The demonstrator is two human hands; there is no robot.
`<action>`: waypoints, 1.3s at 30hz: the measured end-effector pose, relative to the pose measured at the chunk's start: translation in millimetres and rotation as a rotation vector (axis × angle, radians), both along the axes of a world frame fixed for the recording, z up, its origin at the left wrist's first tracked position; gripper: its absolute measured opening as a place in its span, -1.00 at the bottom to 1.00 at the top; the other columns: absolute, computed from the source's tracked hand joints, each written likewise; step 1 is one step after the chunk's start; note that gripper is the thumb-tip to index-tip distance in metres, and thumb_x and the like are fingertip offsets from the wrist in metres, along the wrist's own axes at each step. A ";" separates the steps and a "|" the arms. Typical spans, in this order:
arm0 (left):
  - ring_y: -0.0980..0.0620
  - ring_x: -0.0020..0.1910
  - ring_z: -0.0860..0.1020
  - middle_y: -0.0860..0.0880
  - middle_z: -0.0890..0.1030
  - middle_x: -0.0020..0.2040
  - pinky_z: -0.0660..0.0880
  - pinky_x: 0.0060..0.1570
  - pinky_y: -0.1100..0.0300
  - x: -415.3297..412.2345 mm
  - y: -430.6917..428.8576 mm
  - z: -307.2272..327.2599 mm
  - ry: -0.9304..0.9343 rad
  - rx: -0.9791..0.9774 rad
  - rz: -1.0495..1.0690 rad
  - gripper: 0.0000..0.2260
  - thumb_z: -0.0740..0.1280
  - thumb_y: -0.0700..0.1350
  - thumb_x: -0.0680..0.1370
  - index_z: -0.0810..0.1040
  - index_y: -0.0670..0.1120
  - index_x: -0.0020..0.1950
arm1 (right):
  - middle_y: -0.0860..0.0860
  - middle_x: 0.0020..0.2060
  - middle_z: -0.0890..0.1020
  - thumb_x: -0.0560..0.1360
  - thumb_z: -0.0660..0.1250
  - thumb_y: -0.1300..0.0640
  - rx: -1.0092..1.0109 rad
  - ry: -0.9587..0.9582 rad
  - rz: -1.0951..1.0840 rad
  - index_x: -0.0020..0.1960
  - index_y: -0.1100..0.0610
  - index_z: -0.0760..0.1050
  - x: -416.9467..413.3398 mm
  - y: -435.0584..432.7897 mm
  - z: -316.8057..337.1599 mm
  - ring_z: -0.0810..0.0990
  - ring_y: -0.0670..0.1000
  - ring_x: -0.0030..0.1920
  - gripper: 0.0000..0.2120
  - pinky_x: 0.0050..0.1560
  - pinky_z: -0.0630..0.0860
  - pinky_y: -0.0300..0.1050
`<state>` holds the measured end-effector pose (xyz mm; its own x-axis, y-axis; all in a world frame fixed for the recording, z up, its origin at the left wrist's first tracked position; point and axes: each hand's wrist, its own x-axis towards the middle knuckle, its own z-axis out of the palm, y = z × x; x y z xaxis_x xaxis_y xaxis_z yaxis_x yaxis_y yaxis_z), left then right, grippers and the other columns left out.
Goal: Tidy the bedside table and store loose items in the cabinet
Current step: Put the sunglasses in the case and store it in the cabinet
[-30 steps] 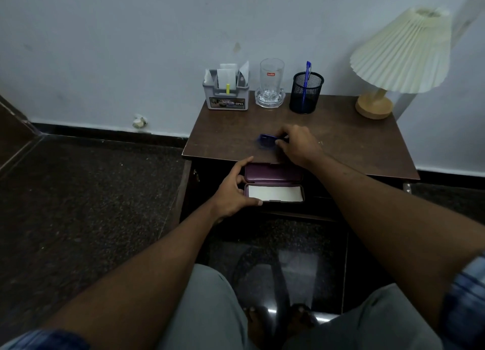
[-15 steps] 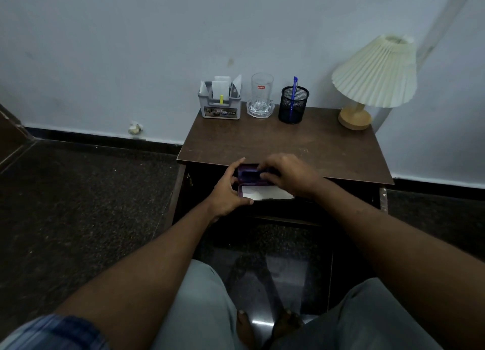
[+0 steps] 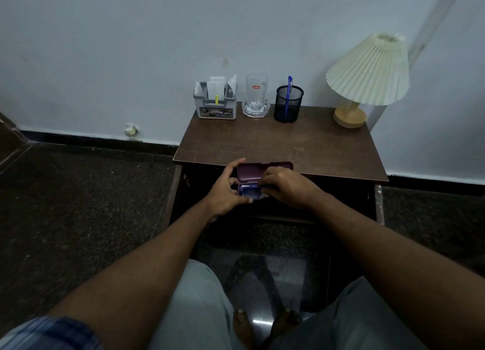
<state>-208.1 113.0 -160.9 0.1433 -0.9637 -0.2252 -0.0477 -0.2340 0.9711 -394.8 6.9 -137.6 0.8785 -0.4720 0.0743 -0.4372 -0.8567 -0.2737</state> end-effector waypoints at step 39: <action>-0.09 0.05 0.57 -0.10 0.59 -0.07 0.60 -0.15 0.09 -35.3 -33.7 17.8 0.403 0.185 0.431 -0.87 0.33 -0.28 0.61 0.55 -0.12 -0.12 | 0.18 -0.11 0.65 0.51 0.46 0.23 1.291 -0.803 -0.960 -0.08 0.26 0.58 -24.0 -14.5 -14.7 0.70 0.09 -0.33 -0.90 -0.36 0.64 -0.16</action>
